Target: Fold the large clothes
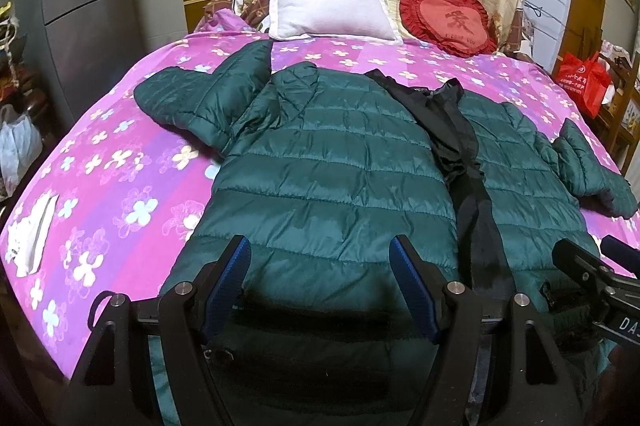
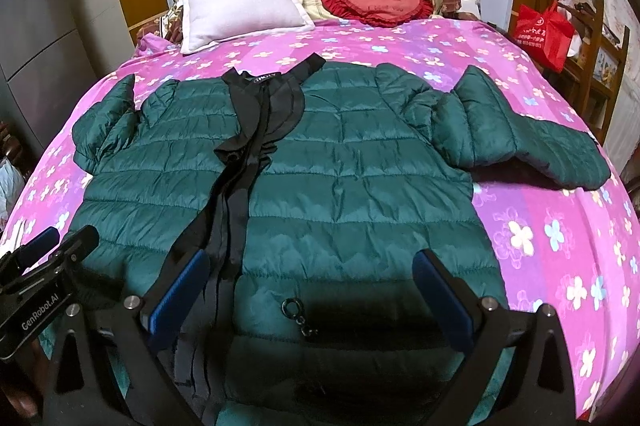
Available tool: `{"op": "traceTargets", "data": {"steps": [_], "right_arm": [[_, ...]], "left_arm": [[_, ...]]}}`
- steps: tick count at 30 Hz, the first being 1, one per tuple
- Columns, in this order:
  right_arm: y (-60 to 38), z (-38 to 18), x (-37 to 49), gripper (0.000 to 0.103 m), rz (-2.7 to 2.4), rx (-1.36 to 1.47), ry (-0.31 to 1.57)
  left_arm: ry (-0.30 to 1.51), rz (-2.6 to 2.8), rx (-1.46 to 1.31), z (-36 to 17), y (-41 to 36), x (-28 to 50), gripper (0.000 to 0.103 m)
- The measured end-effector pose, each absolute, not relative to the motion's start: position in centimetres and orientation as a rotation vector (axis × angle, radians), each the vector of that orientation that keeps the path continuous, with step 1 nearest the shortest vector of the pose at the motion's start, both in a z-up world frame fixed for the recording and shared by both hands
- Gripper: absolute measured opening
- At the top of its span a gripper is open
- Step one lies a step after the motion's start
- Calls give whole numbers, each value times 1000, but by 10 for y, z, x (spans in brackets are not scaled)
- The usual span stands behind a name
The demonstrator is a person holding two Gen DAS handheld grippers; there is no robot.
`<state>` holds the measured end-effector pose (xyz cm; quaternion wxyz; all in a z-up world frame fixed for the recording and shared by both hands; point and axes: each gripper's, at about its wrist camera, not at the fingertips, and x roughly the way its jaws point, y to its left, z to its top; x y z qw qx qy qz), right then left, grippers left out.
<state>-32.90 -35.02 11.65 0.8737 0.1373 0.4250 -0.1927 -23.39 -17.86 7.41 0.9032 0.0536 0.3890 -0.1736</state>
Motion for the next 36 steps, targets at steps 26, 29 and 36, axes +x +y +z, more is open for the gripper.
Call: {"op": "traceTargets", "data": {"steps": [26, 29, 36], "right_arm": [[-354, 122, -289, 103, -394, 253, 894], [-356, 125, -282, 103, -391, 253, 892], [-355, 132, -264, 103, -387, 227, 882]], "left_arm": [[798, -326, 104, 82, -177, -200, 44], [791, -323, 103, 86, -176, -195, 44], [784, -323, 102, 90, -178, -182, 44]]}}
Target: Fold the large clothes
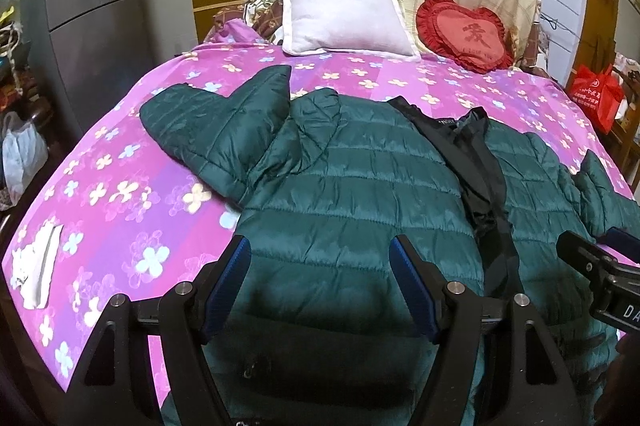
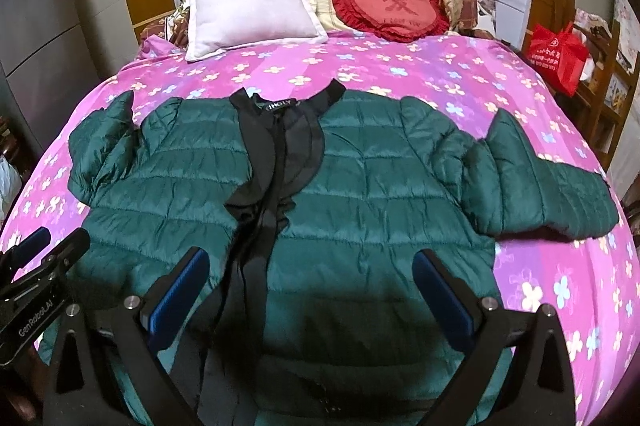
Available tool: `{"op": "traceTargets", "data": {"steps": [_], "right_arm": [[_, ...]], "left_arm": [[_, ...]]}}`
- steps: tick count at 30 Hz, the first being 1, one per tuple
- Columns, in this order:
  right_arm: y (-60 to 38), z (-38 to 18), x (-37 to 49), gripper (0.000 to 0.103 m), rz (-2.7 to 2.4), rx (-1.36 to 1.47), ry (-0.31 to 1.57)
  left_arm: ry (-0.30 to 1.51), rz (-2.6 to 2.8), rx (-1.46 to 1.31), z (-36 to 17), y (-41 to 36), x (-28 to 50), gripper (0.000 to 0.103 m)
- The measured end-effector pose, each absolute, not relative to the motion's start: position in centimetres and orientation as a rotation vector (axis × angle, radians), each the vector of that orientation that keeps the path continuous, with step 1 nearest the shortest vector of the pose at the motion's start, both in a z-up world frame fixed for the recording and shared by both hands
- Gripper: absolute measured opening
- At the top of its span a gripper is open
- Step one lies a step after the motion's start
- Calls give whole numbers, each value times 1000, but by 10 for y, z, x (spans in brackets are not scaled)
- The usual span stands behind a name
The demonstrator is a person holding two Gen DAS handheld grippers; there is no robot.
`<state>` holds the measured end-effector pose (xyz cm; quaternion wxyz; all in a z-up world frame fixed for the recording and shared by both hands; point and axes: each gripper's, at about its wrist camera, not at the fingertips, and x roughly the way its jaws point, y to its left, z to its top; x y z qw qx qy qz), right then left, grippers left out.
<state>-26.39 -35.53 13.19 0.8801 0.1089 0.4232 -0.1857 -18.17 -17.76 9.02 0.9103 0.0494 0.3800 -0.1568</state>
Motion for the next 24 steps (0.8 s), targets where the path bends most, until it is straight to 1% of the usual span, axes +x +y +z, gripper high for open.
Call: {"op": "traceTargets", "data": {"steps": [11, 24], "right_arm": [[-361, 127, -246, 103, -394, 230, 881], [-364, 105, -227, 103, -385, 258, 908]], "left_arm": [[790, -317, 97, 87, -181, -164, 44], [837, -308, 83, 70, -177, -136, 44]]}}
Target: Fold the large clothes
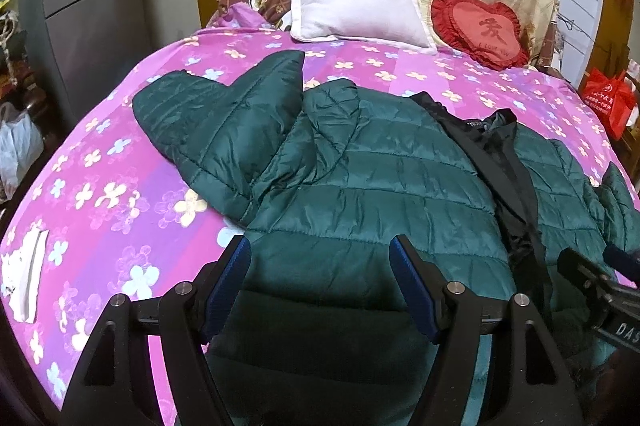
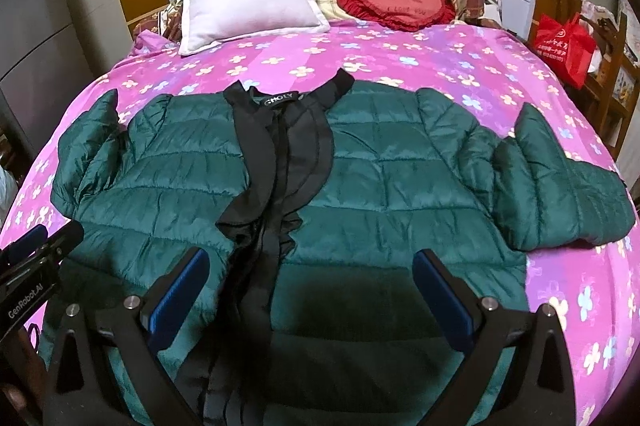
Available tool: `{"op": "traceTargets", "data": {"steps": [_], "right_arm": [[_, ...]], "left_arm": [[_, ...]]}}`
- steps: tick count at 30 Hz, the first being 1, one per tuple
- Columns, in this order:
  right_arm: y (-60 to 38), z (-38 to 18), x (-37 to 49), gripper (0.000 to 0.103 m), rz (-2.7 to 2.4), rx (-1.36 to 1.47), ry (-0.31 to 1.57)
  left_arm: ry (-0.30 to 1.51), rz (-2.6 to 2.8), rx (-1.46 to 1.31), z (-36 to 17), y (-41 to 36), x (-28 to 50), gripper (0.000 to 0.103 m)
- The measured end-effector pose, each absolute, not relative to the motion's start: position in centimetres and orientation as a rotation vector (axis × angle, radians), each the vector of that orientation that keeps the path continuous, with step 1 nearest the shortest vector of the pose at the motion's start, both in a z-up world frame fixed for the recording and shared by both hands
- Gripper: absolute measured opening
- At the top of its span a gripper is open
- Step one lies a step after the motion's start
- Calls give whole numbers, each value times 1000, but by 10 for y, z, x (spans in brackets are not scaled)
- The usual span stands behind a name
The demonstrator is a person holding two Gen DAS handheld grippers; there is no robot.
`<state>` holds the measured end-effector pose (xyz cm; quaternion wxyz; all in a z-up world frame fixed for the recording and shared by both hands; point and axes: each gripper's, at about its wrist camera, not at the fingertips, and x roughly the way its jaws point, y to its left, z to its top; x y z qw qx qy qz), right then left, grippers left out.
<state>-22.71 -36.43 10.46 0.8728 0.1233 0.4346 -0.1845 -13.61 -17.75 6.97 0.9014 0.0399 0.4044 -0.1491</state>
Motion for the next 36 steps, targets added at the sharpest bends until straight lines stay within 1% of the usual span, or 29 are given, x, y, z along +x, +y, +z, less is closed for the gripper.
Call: {"op": "traceTargets", "data": {"steps": [17, 21, 29, 33, 36], "right_arm": [[-344, 80, -188, 103, -327, 239, 938], [-340, 78, -183, 103, -315, 233, 946], [-334, 76, -183, 103, -277, 237, 958], [-331, 75, -183, 103, -259, 235, 962], [-329, 75, -182, 103, -248, 237, 965]], "left_arm": [[843, -283, 69, 66, -161, -99, 44], [828, -307, 0, 73, -142, -87, 44], [807, -195, -174, 81, -82, -19, 44], [793, -77, -206, 69, -54, 29, 44], [850, -19, -270, 52, -34, 69, 44]]}}
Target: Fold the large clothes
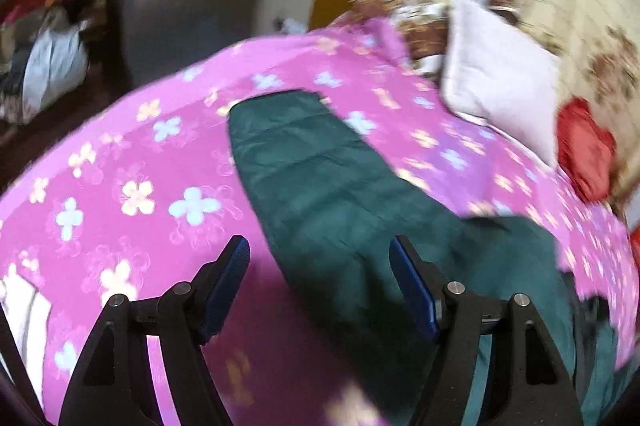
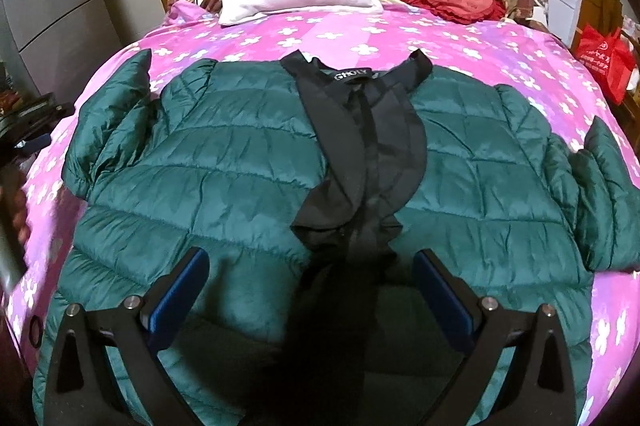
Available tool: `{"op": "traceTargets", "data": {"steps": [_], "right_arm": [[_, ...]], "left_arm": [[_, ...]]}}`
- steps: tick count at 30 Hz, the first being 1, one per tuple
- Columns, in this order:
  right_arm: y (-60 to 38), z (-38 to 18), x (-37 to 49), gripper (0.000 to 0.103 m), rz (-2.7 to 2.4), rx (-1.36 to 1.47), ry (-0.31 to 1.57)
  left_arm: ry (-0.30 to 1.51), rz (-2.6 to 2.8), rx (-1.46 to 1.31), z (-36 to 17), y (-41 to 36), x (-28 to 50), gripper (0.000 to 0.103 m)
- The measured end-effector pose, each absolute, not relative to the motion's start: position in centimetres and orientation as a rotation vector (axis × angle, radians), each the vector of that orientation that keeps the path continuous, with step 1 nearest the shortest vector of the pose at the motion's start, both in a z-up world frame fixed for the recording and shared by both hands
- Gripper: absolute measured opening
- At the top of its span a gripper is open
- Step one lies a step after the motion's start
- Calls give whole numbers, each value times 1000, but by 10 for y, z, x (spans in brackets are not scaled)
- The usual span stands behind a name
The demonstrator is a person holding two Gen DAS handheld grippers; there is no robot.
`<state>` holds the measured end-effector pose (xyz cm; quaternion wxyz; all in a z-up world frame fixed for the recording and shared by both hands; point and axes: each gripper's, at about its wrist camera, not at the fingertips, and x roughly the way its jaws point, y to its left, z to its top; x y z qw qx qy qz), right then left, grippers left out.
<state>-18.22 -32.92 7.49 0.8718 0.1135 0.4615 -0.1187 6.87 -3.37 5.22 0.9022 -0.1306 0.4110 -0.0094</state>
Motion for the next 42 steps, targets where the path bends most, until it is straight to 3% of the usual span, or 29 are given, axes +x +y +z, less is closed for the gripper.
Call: {"op": "traceTargets", "data": {"steps": [4, 12, 15, 16, 17, 20, 31, 42], "right_arm": [[-327, 73, -181, 103, -226, 237, 972], [-318, 64, -177, 103, -205, 220, 992], [-317, 60, -176, 103, -204, 211, 1004], [-317, 60, -176, 103, -204, 212, 1003], [-318, 60, -177, 103, -204, 213, 1000], [-320, 60, -178, 103, -208, 223, 993], [-336, 85, -201, 103, -259, 243, 939], [-391, 125, -259, 103, -374, 282, 853]], "left_arm": [[891, 45, -365, 32, -14, 107, 44], [919, 76, -289, 13, -23, 137, 43], [884, 43, -312, 11, -25, 137, 22], [879, 21, -334, 11, -24, 136, 8], [891, -17, -366, 10, -23, 137, 0], [903, -106, -443, 20, -22, 130, 0], [705, -473, -347, 148, -87, 11, 0], [735, -598, -180, 158, -180, -92, 0]]}}
